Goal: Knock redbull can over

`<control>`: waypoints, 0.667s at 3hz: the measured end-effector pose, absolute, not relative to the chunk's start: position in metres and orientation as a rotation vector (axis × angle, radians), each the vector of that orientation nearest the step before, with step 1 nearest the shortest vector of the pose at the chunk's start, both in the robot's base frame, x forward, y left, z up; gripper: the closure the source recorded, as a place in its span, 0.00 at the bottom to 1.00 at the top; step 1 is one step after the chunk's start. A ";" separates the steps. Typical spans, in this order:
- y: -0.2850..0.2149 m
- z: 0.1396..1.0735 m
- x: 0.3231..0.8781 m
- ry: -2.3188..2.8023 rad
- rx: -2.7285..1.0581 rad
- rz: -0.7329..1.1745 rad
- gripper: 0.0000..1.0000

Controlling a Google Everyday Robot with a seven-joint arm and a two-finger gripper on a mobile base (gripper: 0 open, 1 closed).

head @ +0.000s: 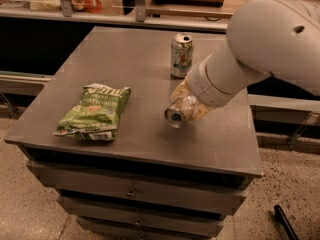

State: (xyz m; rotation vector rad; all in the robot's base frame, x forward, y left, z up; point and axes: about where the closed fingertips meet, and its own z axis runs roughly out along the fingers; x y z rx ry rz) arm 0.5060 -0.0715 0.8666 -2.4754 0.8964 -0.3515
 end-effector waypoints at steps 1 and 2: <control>-0.075 0.856 0.506 0.913 -2.514 -0.345 1.00; -0.078 0.848 0.501 0.935 -2.537 -0.329 0.83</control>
Offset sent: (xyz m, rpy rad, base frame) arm -0.0095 -0.0126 -0.0320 -0.0735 0.0811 -0.0296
